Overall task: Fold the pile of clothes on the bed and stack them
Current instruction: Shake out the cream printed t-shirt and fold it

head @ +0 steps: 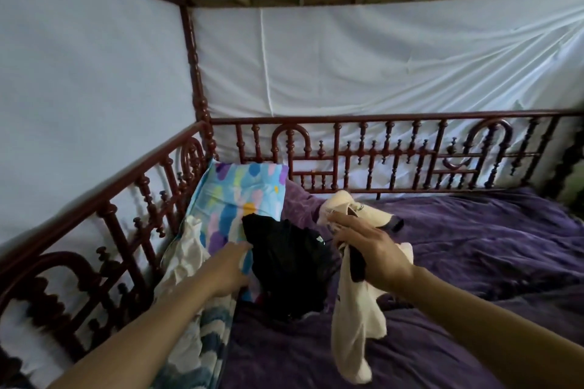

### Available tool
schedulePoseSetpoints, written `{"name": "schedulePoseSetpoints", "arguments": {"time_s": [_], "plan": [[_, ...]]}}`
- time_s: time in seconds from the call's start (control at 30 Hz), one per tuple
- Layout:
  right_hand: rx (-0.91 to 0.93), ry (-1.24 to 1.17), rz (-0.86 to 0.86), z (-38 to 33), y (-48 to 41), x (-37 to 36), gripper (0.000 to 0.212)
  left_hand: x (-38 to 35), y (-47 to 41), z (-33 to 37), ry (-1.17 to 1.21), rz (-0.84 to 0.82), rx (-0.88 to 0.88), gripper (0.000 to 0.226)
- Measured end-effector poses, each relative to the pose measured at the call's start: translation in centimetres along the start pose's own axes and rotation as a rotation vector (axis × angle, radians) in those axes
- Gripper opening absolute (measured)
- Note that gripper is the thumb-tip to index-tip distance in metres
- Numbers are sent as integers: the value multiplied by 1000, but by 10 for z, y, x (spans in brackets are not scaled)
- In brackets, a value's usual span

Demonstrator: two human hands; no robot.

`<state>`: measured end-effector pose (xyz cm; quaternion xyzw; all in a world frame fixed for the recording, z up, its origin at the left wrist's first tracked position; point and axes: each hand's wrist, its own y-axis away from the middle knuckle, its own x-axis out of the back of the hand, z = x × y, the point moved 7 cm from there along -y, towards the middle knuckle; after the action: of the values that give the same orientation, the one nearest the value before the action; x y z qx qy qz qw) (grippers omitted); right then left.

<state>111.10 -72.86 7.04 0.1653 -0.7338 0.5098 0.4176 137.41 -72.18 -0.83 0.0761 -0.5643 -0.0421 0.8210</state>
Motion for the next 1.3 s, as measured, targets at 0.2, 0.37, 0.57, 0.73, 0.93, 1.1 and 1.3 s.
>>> {"name": "schedulePoseSetpoints", "arguments": {"time_s": [0.2, 0.37, 0.57, 0.73, 0.93, 1.1, 1.3], "plan": [[236, 128, -112, -42, 28, 22, 10, 5, -39, 106, -162, 160, -371, 116], [230, 151, -118, -46, 57, 45, 9, -53, -48, 162, -10, -100, -527, 21], [82, 239, -91, -24, 122, 48, 31, -10, -49, 138, 379, 251, -428, 31], [-395, 145, -63, 19, 134, 11, 27, 30, -16, 149, 372, 474, -620, 50], [-838, -766, -154, 22, 62, -59, 61, 51, 23, 142, 240, 597, -702, 31], [-835, -341, 224, 20, 31, -42, 13, 60, 43, 96, -21, 606, -686, 17], [-377, -179, 347, -30, -8, -8, 24, 7, 38, 47, 238, 214, -313, 63]]}}
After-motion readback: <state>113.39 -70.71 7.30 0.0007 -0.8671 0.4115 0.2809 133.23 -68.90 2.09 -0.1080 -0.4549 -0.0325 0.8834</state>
